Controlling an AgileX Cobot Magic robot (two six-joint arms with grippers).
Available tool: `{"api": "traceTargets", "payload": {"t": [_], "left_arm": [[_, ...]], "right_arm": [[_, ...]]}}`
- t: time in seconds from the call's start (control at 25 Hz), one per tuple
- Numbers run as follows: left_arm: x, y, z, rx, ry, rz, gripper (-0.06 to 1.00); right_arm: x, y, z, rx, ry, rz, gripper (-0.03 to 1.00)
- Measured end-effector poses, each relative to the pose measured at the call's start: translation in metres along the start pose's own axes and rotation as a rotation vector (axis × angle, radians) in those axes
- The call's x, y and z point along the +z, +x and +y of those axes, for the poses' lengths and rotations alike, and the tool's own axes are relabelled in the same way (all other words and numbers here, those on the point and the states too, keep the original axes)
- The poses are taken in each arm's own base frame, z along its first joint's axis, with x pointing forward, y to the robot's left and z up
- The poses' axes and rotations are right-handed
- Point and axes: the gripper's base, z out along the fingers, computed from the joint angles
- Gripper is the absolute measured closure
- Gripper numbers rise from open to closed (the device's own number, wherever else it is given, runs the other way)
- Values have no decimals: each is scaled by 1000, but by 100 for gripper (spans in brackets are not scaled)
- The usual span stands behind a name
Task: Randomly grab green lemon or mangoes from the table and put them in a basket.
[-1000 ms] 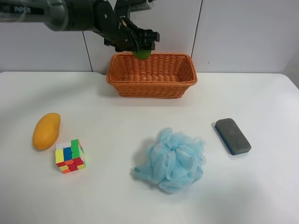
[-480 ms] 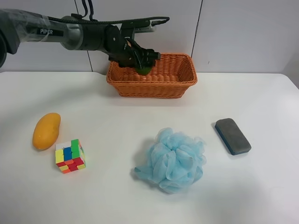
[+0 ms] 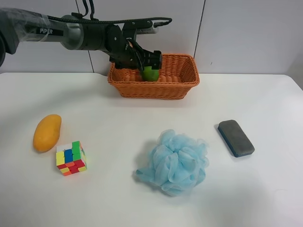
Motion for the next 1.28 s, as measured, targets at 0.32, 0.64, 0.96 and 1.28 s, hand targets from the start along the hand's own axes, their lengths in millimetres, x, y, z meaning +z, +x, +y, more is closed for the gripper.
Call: {"api": "traceTargets", "payload": {"t": [0.32, 0.64, 0.96, 1.28], "left_arm": [[-12, -6, -2, 20, -7, 33, -5], [-93, -45, -6, 162, -95, 147, -5], [-244, -84, -2, 263, -264, 214, -5], [-404, -54, 16, 229, -380, 105, -5]], "right_arm": [[0, 0, 0, 0, 0, 0, 5], [0, 0, 0, 0, 0, 0, 5], [0, 0, 0, 0, 0, 0, 5], [0, 0, 0, 0, 0, 0, 5]]}}
